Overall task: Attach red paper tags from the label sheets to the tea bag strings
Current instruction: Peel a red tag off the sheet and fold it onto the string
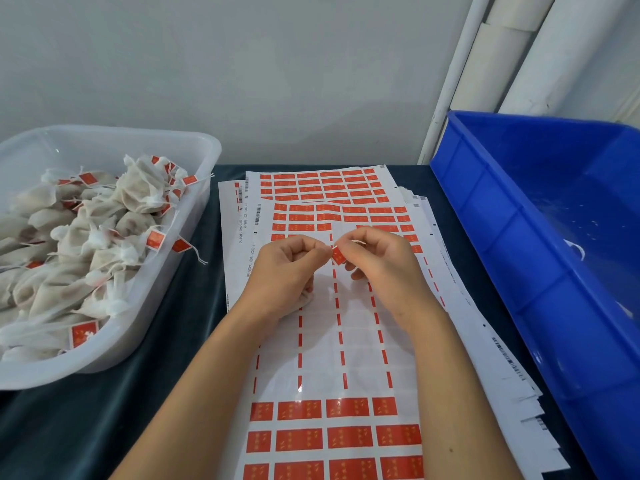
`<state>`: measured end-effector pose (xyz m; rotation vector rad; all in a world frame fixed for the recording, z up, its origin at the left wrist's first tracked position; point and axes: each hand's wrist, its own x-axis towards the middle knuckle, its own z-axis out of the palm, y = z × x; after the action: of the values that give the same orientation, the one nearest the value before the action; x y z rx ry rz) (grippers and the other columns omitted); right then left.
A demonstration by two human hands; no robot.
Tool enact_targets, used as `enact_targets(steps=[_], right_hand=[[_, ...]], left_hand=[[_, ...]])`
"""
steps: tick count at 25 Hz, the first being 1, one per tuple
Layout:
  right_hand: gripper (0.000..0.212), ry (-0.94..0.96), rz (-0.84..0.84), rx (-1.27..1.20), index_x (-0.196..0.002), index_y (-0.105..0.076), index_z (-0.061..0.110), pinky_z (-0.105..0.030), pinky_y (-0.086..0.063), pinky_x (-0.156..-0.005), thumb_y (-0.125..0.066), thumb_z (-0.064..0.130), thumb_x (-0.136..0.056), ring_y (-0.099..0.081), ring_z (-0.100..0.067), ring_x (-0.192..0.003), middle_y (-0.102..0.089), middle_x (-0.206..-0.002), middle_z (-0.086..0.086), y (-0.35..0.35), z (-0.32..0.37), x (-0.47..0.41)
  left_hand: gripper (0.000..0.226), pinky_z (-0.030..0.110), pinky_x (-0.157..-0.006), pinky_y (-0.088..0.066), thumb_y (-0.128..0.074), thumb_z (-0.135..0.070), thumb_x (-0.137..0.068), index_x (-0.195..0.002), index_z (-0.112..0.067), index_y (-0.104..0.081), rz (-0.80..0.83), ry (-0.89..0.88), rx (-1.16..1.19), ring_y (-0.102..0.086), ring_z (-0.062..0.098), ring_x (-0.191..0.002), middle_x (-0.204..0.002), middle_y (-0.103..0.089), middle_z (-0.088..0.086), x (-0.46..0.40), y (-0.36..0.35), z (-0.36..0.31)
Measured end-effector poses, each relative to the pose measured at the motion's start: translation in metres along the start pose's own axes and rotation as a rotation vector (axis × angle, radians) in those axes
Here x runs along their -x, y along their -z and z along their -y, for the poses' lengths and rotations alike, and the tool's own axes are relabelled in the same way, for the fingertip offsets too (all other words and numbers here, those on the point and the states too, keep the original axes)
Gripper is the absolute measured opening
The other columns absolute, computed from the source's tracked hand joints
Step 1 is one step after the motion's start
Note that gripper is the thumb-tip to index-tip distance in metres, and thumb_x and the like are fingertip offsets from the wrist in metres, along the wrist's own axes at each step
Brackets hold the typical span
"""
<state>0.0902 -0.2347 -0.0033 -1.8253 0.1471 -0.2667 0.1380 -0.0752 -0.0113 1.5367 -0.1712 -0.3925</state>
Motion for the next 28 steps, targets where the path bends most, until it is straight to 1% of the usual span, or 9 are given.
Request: enact_targets(steps=[2, 5, 9, 14, 17, 21, 25, 28], right_hand=[[0.011, 0.008, -0.008, 0.028, -0.092, -0.074, 0.03, -0.017, -0.054, -0.07, -0.066, 0.03, -0.099, -0.067, 0.001, -0.088, -0.073, -0.085, 0.018, 0.0009, -0.0001, 0.0001], [0.013, 0.01, -0.008, 0.049, -0.091, -0.074, 0.03, -0.016, -0.053, -0.071, -0.065, 0.029, -0.1, -0.067, 0.002, -0.088, -0.072, -0.084, 0.019, 0.0003, 0.0005, 0.0001], [0.016, -0.024, 0.015, 0.056, -0.088, -0.073, 0.029, -0.021, -0.052, -0.071, -0.063, 0.03, -0.101, -0.067, 0.001, -0.086, -0.072, -0.082, 0.017, -0.003, 0.0021, 0.0002], [0.015, 0.008, 0.028, 0.079, -0.089, -0.072, 0.028, -0.018, -0.052, -0.071, -0.063, 0.028, -0.101, -0.067, -0.001, -0.088, -0.071, -0.085, 0.015, -0.0016, 0.004, 0.0018], [0.016, 0.0, 0.025, 0.056, -0.089, -0.072, 0.027, -0.015, -0.052, -0.068, -0.062, 0.028, -0.102, -0.067, -0.002, -0.088, -0.071, -0.084, 0.015, -0.0023, 0.0052, 0.0028], [0.016, 0.023, 0.031, 0.06, -0.088, -0.072, 0.024, -0.016, -0.054, -0.07, -0.062, 0.022, -0.101, -0.067, -0.005, -0.088, -0.07, -0.084, 0.012, -0.0023, 0.0063, 0.0035], [0.017, 0.018, 0.047, 0.044, -0.088, -0.072, 0.024, -0.016, -0.054, -0.069, -0.062, 0.022, -0.101, -0.067, -0.006, -0.087, -0.071, -0.084, 0.01, -0.0028, 0.0072, 0.0041], [0.017, 0.026, 0.056, 0.067, -0.088, -0.071, 0.024, -0.018, -0.056, -0.073, -0.061, 0.021, -0.102, -0.066, -0.006, -0.089, -0.07, -0.085, 0.01, -0.003, 0.0069, 0.004]], left_hand=[[0.021, 0.024, -0.048, -0.034, -0.069, -0.023, -0.099, -0.081, -0.022, -0.079, 0.014, -0.014, -0.003, -0.035, 0.012, -0.045, -0.054, -0.046, -0.001, 0.0005, -0.0002, 0.0006], [0.019, 0.023, -0.047, -0.035, -0.069, -0.023, -0.099, -0.083, -0.02, -0.079, 0.005, -0.029, -0.023, -0.036, 0.012, -0.043, -0.054, -0.048, 0.0, -0.0002, -0.001, 0.0018], [0.019, 0.023, -0.044, -0.035, -0.069, -0.022, -0.099, -0.083, -0.021, -0.078, 0.008, -0.049, -0.033, -0.037, 0.011, -0.042, -0.053, -0.049, -0.002, -0.0014, -0.001, 0.0027], [0.019, 0.022, -0.043, -0.037, -0.068, -0.023, -0.099, -0.083, -0.023, -0.078, 0.015, -0.074, -0.062, -0.039, 0.01, -0.042, -0.054, -0.051, -0.003, -0.0012, -0.001, 0.004], [0.019, 0.023, -0.044, -0.037, -0.068, -0.023, -0.099, -0.083, -0.021, -0.079, 0.001, -0.065, -0.048, -0.04, 0.009, -0.042, -0.054, -0.053, -0.003, -0.0019, -0.0016, 0.0043], [0.016, 0.022, -0.044, -0.038, -0.069, -0.021, -0.098, -0.085, -0.019, -0.079, 0.017, -0.084, -0.047, -0.043, 0.009, -0.043, -0.056, -0.056, -0.003, -0.0014, -0.001, 0.0044], [0.018, 0.023, -0.044, -0.036, -0.068, -0.018, -0.098, -0.084, -0.018, -0.079, 0.01, -0.101, -0.037, -0.04, 0.011, -0.042, -0.055, -0.053, -0.001, -0.0016, -0.0011, 0.0053], [0.021, 0.022, -0.042, -0.036, -0.067, -0.018, -0.098, -0.081, -0.02, -0.078, 0.033, -0.123, -0.049, -0.038, 0.012, -0.043, -0.055, -0.05, 0.0, -0.001, -0.001, 0.0057]])
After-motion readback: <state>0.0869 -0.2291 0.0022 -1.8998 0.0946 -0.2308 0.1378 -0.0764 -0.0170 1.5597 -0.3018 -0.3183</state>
